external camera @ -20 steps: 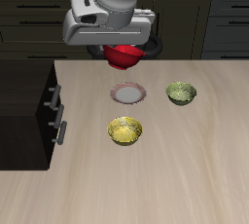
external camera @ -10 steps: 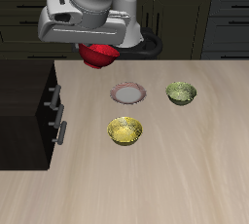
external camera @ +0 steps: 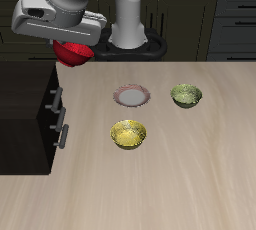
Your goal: Place the red bowl on top of the wooden cabinet
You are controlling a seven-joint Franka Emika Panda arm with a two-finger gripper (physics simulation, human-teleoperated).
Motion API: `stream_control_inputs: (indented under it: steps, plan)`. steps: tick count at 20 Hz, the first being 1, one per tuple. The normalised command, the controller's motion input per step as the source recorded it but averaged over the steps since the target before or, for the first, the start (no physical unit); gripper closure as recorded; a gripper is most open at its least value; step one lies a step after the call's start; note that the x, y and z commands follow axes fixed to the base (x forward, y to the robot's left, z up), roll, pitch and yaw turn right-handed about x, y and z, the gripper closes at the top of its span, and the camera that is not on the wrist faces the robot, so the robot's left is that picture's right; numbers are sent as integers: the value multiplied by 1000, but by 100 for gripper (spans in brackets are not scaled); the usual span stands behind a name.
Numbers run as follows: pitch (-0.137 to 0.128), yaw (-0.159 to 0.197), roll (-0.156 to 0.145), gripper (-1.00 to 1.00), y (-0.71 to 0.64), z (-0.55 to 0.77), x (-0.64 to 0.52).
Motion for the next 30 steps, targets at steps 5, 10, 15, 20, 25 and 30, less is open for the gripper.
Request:
stream_control_inputs:
  steps: [5,10,15,20,25,30]
  plan:
    - [-26,8,-66,100,-404,141,-187]
    - [-16,-11,-96,100,-444,109,-166]
    - [-16,-19,-67,100,-302,93,-143]
    - [-4,-8,-39,100,-269,-3,-152]
    - [7,15,-5,100,-127,-148,-32]
    - [12,7,26,100,70,-139,72]
